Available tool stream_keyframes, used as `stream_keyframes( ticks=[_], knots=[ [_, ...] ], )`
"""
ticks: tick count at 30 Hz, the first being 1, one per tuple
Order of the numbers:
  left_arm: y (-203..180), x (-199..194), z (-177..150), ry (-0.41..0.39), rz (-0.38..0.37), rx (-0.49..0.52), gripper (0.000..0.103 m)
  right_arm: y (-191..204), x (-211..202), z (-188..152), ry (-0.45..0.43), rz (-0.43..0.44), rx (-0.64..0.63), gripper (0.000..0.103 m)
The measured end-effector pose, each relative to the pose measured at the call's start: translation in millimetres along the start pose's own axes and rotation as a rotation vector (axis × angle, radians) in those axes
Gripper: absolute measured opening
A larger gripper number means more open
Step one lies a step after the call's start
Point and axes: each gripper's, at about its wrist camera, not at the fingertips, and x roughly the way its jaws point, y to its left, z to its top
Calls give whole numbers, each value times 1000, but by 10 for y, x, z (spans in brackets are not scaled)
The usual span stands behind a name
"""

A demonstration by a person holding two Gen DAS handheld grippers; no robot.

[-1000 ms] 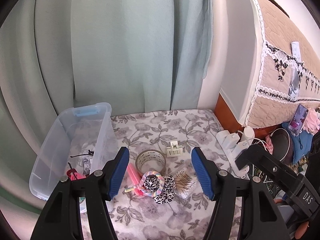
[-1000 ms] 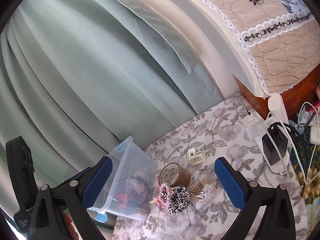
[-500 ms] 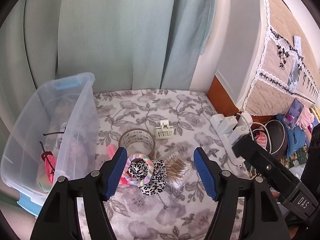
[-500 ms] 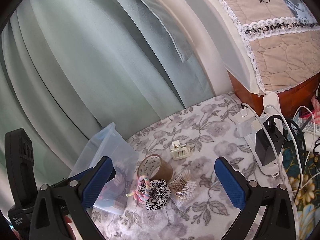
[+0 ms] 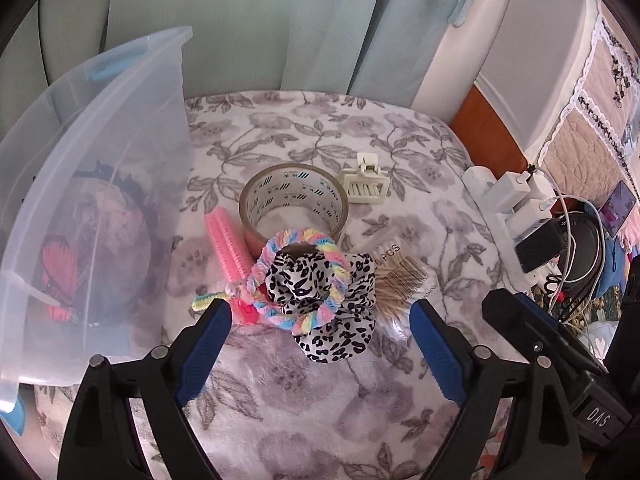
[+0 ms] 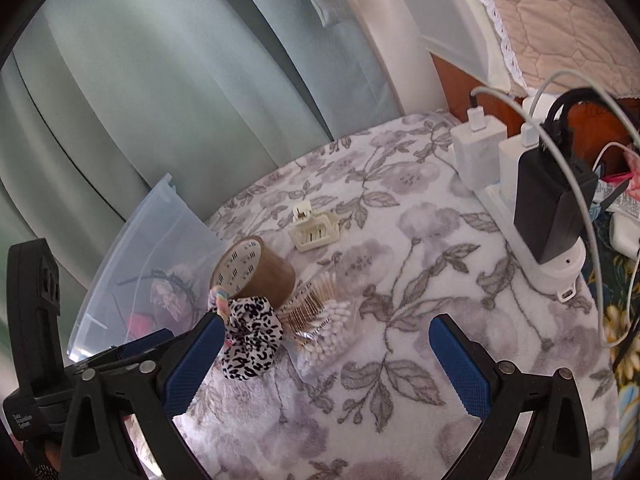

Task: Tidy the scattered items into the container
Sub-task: 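Grasp the rainbow pipe-cleaner ring with left gripper while right grasps the cotton swab bag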

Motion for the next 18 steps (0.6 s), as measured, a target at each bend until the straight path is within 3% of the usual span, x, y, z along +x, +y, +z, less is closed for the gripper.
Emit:
stream_keyframes(
  ticks=[8, 18],
  knots=[
    [167, 254, -28, 25, 32, -38, 99, -103, 337, -62, 116, 22, 39, 103],
    [265, 433, -47, 34, 28, -87, 101, -148, 590, -20, 170, 4, 36, 103]
  ],
)
